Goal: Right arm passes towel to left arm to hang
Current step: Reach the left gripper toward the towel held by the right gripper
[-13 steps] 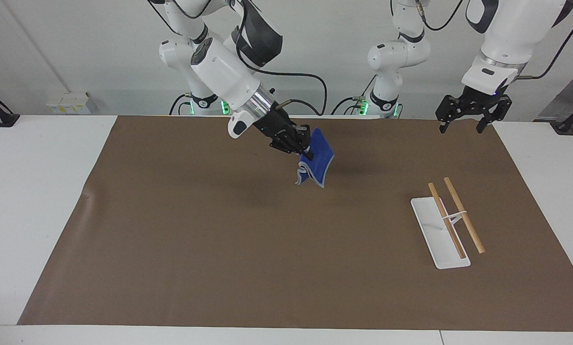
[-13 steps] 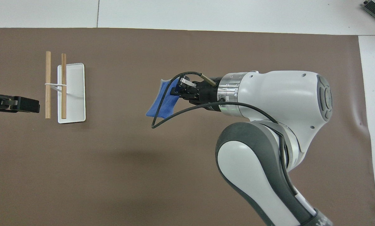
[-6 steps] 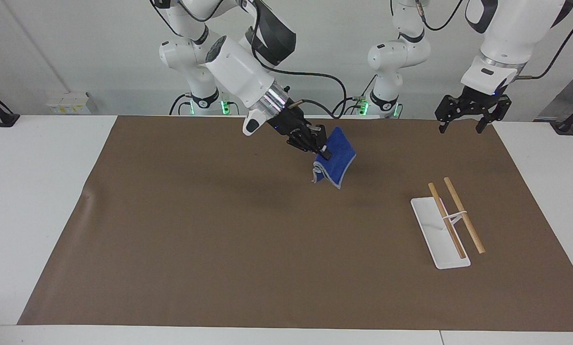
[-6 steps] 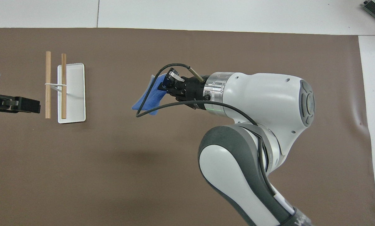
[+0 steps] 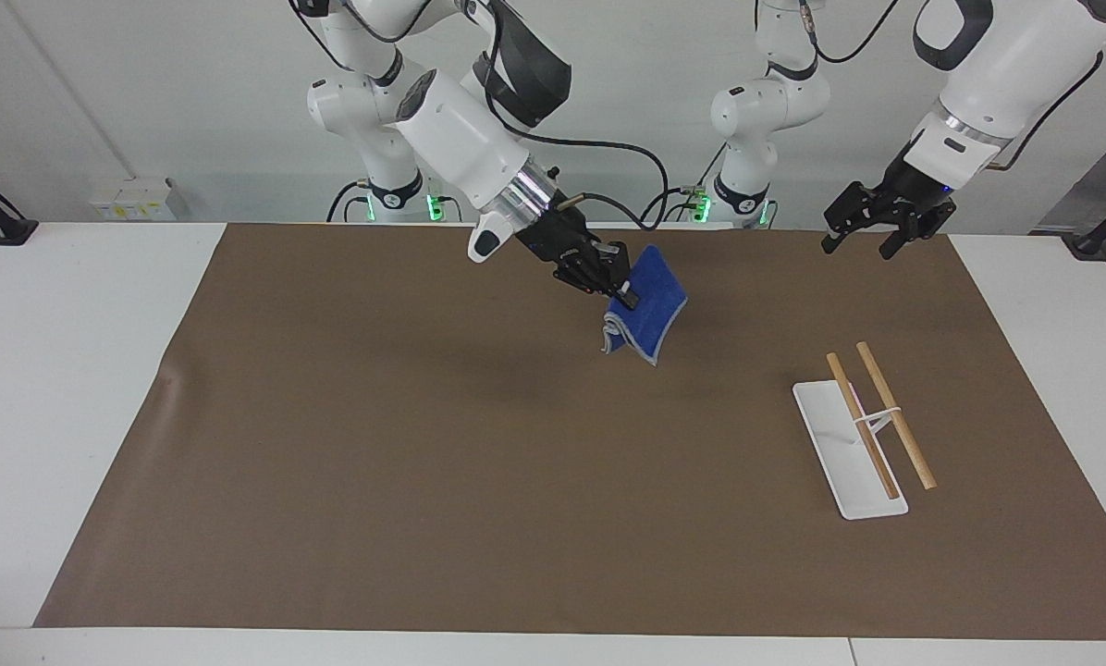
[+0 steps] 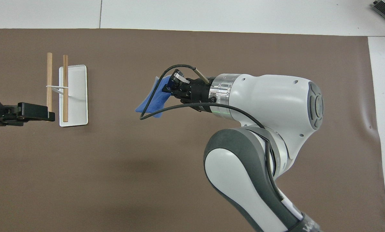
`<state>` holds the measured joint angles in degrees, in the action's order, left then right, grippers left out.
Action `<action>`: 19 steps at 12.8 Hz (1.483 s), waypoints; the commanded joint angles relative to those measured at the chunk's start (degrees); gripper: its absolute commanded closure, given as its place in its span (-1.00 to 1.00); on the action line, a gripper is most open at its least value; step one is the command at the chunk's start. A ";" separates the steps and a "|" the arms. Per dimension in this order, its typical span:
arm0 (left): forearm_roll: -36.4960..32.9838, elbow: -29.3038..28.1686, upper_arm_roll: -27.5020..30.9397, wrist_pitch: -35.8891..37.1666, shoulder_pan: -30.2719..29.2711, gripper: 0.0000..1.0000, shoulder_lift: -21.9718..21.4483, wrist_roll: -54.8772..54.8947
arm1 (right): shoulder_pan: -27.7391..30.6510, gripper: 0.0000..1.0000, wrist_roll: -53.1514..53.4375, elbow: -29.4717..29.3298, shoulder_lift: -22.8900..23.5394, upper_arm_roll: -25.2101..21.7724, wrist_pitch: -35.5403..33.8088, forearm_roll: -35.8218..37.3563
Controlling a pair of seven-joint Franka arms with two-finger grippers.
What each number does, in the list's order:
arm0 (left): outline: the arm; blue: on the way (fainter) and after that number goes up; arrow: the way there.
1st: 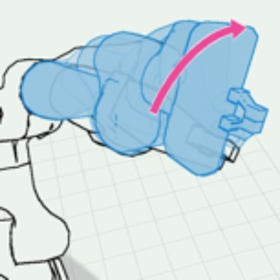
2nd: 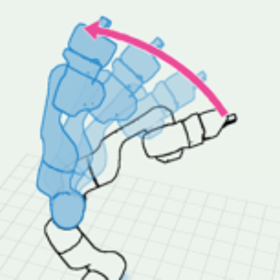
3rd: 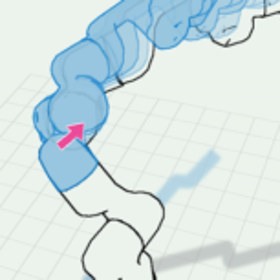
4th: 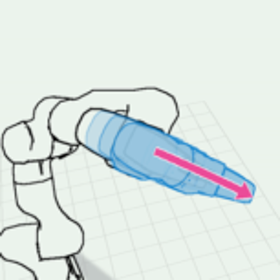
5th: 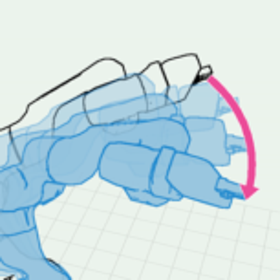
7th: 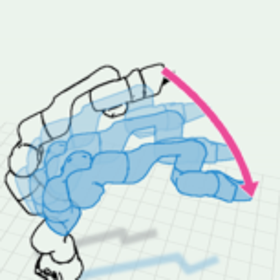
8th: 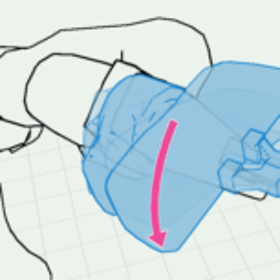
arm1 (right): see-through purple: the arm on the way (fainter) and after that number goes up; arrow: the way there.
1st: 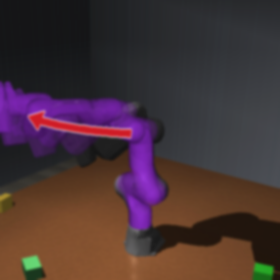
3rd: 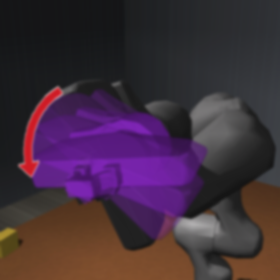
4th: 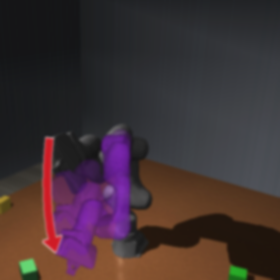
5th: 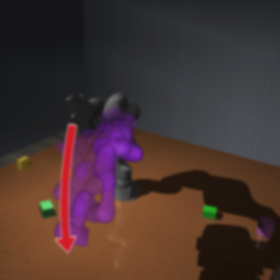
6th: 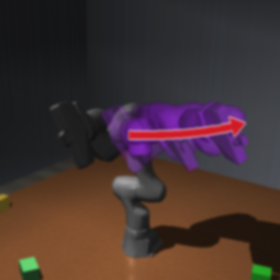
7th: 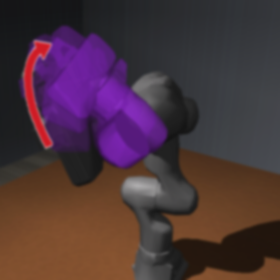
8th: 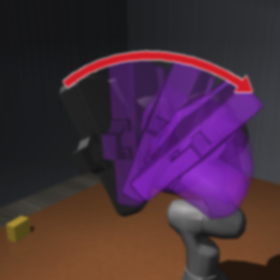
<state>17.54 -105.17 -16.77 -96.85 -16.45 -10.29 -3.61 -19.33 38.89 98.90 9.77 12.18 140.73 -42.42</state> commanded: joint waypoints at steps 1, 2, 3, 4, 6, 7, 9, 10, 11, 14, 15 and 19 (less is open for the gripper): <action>8.35 -9.07 -0.45 -8.32 0.01 -1.00 -5.61 -9.97 | 0.17 1.00 0.66 -0.99 0.69 0.30 0.51 -1.35; 10.82 -10.92 -0.54 -11.22 0.45 -1.00 -6.23 -14.36 | 0.26 1.00 0.57 -0.99 0.69 0.30 0.42 -1.35; 12.50 -11.81 -0.54 -13.52 1.41 -1.00 -6.23 -18.93 | 0.26 1.00 0.66 -0.99 0.69 0.30 0.33 -1.35; 13.39 -12.60 -0.54 -15.54 2.99 -1.00 -6.23 -22.72 | 0.26 1.00 0.57 -0.99 0.69 0.30 0.33 -1.35; 16.54 -14.71 -0.63 -19.85 4.66 -1.00 -6.32 -30.19 | 0.26 1.00 0.57 -0.99 0.77 0.30 0.24 -1.27; 17.52 -15.76 -0.63 -22.56 6.33 -1.00 -6.32 -34.49 | 0.26 1.00 0.57 -0.99 0.69 0.30 0.24 -1.27; 18.75 -17.43 -0.63 -29.07 10.63 -1.00 -5.28 -45.47 | 0.26 1.00 0.57 -0.90 0.69 0.21 0.16 -1.18; 19.89 -18.57 -0.63 -32.23 12.39 -1.00 -4.66 -48.65 | 0.26 1.00 0.57 -0.90 0.69 0.30 0.16 -1.18; 21.64 -20.15 -0.63 -35.83 14.24 -1.00 -4.39 -50.86 | 0.26 1.00 0.57 -0.90 0.69 0.21 0.16 -1.09; 23.50 -22.18 -0.63 -44.36 19.69 -1.00 -3.60 -57.88 | 0.26 1.00 0.48 -0.81 0.69 0.21 0.16 -1.00; 23.50 -22.19 -0.54 -46.56 21.27 -1.00 -3.34 -61.13 | 0.26 1.00 0.48 -0.90 0.69 0.21 0.16 -1.00; 23.50 -22.19 -0.63 -51.24 25.41 -1.00 -2.37 -70.82 | 0.26 1.00 0.39 -0.63 0.60 0.21 0.07 -1.00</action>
<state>39.91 -126.56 -18.22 -145.79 6.95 -12.71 -71.91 -19.32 38.89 98.90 9.88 12.17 140.73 -42.42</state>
